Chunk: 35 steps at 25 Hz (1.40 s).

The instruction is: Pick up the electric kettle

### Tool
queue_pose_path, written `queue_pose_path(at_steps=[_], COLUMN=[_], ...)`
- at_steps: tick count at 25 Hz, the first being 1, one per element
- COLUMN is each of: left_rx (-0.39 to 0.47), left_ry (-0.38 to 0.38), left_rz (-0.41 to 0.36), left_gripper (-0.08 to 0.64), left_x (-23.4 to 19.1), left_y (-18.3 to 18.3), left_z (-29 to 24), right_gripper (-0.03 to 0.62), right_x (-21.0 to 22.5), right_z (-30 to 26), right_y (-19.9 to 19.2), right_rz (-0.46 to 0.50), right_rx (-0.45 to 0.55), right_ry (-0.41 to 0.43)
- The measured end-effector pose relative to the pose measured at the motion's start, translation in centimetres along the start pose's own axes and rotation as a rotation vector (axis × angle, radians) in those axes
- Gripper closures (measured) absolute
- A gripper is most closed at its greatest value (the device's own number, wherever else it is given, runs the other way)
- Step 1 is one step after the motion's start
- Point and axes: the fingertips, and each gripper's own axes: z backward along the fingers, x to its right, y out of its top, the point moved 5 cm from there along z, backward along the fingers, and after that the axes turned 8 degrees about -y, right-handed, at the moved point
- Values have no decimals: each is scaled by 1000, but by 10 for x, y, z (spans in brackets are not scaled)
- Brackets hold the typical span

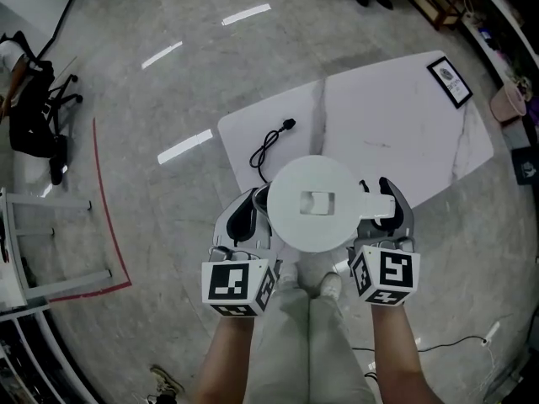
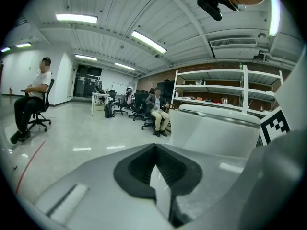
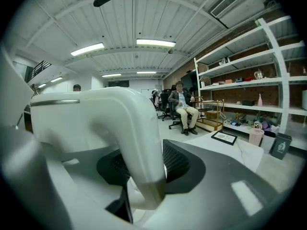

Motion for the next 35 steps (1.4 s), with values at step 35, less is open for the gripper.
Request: queue_pose_path(at_steps=[35], left_rx=[347], left_ry=[-35], left_rz=[-116], left_gripper=[558], left_x=[140], left_y=[305], left_z=[184], right_gripper=[423], right_x=[21], right_z=[206], right_y=[318], right_rz=[2], right_rx=[184], right_ry=[25])
